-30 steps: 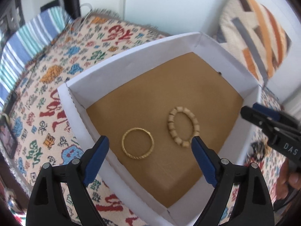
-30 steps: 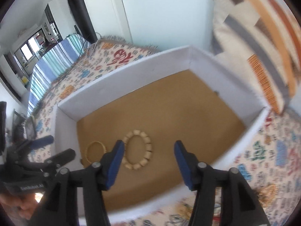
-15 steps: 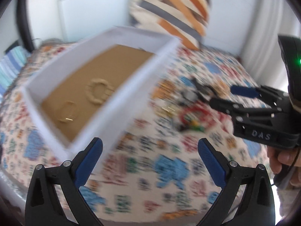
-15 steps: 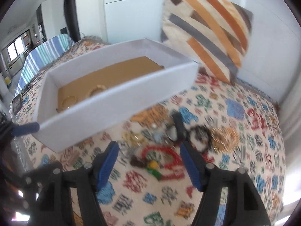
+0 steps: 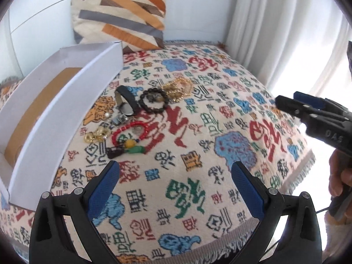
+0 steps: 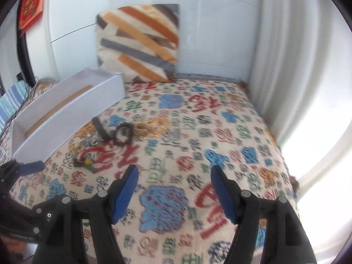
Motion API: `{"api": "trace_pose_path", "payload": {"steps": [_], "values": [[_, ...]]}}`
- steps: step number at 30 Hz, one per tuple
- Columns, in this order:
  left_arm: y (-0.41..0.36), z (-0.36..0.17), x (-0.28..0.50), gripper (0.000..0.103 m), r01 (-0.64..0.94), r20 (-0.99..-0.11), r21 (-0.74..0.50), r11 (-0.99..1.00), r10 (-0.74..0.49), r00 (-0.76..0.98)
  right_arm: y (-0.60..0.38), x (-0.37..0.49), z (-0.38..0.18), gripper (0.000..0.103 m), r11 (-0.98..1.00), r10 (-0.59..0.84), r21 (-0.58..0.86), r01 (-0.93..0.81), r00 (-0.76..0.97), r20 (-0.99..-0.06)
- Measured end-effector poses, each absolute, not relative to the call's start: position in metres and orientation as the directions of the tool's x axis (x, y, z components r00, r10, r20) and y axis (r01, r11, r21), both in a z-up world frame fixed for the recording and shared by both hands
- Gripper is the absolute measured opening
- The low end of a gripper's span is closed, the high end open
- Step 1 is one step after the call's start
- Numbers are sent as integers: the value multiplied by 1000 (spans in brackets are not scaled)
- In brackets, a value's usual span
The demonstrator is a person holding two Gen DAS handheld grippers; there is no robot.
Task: Organize jewelry
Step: 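Withdraw both tools from the box back over the jewelry pile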
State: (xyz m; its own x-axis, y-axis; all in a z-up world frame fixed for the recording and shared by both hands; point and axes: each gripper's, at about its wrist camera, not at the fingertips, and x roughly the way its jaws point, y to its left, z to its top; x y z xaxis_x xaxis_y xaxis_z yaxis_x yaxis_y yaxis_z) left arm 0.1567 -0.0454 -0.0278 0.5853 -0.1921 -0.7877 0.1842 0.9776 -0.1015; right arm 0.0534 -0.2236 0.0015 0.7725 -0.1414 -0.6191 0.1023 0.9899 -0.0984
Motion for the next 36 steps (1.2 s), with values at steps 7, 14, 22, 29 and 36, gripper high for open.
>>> {"api": "trace_pose_path", "payload": {"steps": [7,14,22,29,36], "values": [[2,-35,119,101,53,-829,-69,996,-87,552,-224,20,-15,70,992,-66,36,118,752,-656],[67,-33,67,101,-145,-802,41,989,119,586,-182,5,-29,70,994,68,107,5,742,-667],[70,-30,53,101,-135,-786,101,986,162,597,-157,7,-33,70,996,92,76,-54,718,-690],[65,-44,81,101,-75,-813,93,993,119,570,-170,9,-24,70,997,63,77,-13,719,-693],[66,-61,105,101,-59,-843,35,998,61,534,-176,33,-35,70,998,35,61,14,679,-733]]}}
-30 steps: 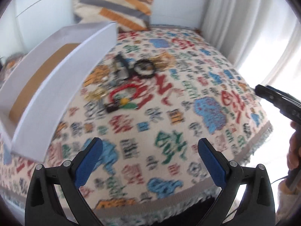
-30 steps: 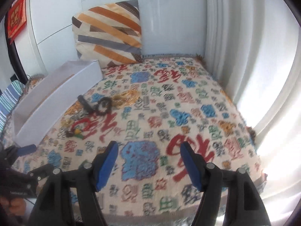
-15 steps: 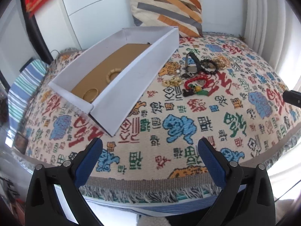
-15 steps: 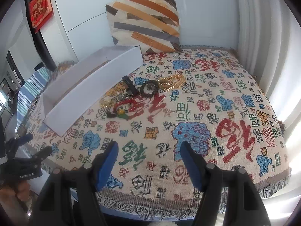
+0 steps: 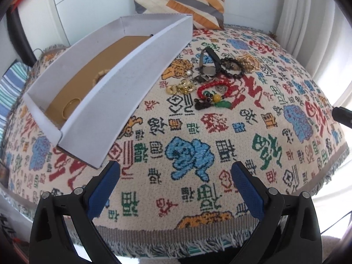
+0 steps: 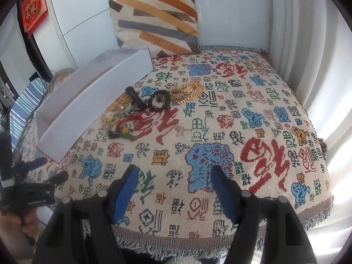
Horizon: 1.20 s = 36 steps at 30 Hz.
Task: Organize jewelry
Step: 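Withdraw both tools from the box back over the jewelry pile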
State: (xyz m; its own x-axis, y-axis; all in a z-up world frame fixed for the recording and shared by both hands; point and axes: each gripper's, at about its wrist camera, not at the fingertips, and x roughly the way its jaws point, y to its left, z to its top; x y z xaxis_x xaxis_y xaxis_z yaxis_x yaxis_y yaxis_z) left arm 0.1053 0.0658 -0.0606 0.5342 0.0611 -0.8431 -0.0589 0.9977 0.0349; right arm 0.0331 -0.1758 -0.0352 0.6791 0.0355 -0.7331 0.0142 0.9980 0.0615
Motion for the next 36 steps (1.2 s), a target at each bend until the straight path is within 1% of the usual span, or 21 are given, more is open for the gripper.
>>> {"api": "trace_pose_path", "payload": {"steps": [5,10,16,26,36], "values": [[67,-74,117,101,-37,-863,35,999,49,503,-178,49,-47,70,997,46,75,18,650,-758],[77,-74,126,101,-38,-864,-40,998,-16,504,-179,57,-53,70,996,59,86,12,635,-771],[74,-76,137,101,-35,-866,30,999,44,498,-186,60,-62,70,995,61,97,25,615,-786],[85,-91,141,101,-65,-892,15,998,42,449,-194,68,-73,70,991,72,123,46,592,-803],[92,-98,142,101,-97,-903,4,995,45,428,-189,78,-76,70,992,92,124,15,581,-809]]}}
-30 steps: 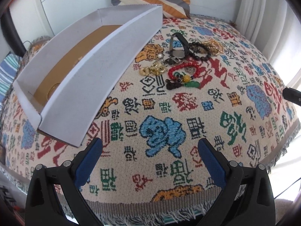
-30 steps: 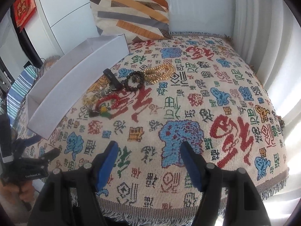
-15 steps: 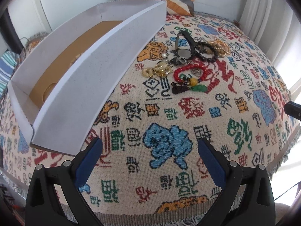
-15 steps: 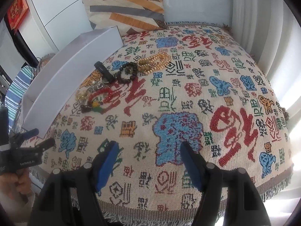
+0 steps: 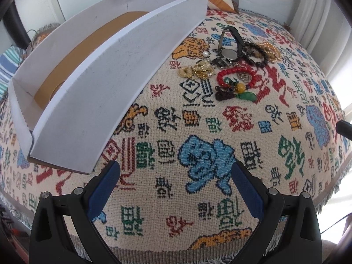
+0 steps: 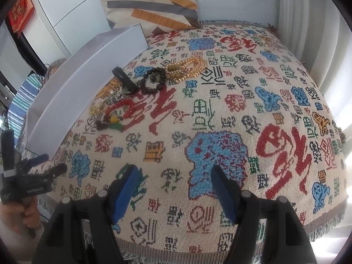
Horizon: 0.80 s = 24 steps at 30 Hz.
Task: Organize jewelry
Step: 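Withdraw both tools from the box back over the jewelry pile, then grasp the gold bead necklace with the right tool while the left grasps the green pendant cord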
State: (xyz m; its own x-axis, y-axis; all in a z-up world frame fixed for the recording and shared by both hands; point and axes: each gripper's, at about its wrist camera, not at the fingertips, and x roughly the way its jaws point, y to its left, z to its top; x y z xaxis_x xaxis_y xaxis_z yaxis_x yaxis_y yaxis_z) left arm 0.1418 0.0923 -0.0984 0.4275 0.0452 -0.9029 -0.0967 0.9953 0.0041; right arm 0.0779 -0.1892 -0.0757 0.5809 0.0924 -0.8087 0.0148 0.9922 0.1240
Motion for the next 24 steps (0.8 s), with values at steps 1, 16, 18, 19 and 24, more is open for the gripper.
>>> {"api": "trace_pose_path", "payload": {"steps": [1,16,18,19,24], "values": [[92,-99,142,101,-94,-903,5,996,45,427,-190,79,-75,70,992,95,127,16,581,-808],[94,-107,151,101,-117,-909,12,993,59,412,-233,166,-55,70,989,85,140,48,592,-801],[94,-107,151,101,-120,-910,7,993,56,412,-246,196,-50,70,983,103,172,60,596,-796],[94,-107,152,101,-120,-911,2,993,51,410,-254,214,-49,70,979,116,192,68,591,-798],[88,-107,174,101,-84,-918,-36,996,1,397,-273,301,-67,70,961,172,258,100,514,-841]]}}
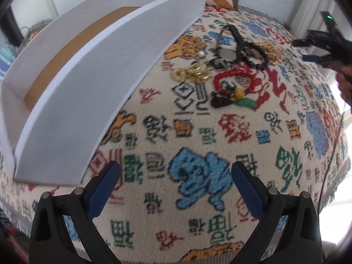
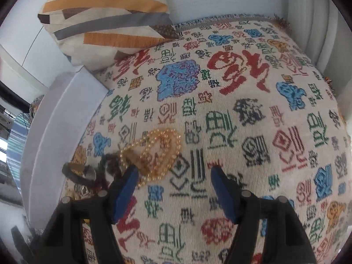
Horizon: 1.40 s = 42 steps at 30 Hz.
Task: Organize jewelry
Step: 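Grasp the gold bead necklace with the right tool while the left grasps the green pendant cord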
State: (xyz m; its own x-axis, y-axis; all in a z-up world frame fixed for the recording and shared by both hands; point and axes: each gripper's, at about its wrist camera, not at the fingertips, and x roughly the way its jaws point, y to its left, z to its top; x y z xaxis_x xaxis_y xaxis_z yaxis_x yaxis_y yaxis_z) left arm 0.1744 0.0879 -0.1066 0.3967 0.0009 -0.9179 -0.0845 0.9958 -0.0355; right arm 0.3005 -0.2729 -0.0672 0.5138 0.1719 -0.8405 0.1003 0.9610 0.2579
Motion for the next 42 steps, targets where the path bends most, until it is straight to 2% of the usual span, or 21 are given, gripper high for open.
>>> {"api": "trace_pose_path", "payload": {"steps": [6,10,12,14,18,21,23,25,28,34,39,42], "values": [[75,-106,209,101,-7,-904,-33,999,-26,427,-272,325,-81,70,919,235,356,171,488,-841],[57,-111,229,100,73,-882,-7,997,-41,469,-264,325,-80,70,929,229,337,153,478,-848],[49,-116,240,97,118,-878,-19,993,-73,472,-263,325,-79,70,932,225,330,151,475,-851],[41,-124,249,84,162,-883,-18,987,-92,460,-264,323,-78,70,933,224,327,148,472,-853],[40,-133,254,77,187,-884,-22,982,-106,455,-268,323,-75,70,940,224,316,131,464,-857],[38,-131,253,58,212,-873,-31,977,-130,470,-271,328,-76,70,945,207,295,139,443,-872],[36,-130,253,27,232,-872,-47,972,-153,464,-274,334,-80,70,945,192,283,161,425,-885],[36,-130,253,13,239,-878,-70,968,-174,446,-275,340,-82,69,943,180,278,184,422,-889],[38,-127,249,11,229,-878,-101,968,-195,437,-274,346,-83,69,947,158,260,188,430,-889],[49,-118,242,11,176,-869,-172,969,-234,437,-262,356,-90,59,962,137,219,165,403,-905],[55,-117,238,11,143,-874,-196,970,-239,423,-252,365,-95,58,976,94,163,143,399,-912],[56,-120,237,11,132,-878,-201,971,-238,415,-241,372,-96,49,993,35,79,93,406,-913]]}}
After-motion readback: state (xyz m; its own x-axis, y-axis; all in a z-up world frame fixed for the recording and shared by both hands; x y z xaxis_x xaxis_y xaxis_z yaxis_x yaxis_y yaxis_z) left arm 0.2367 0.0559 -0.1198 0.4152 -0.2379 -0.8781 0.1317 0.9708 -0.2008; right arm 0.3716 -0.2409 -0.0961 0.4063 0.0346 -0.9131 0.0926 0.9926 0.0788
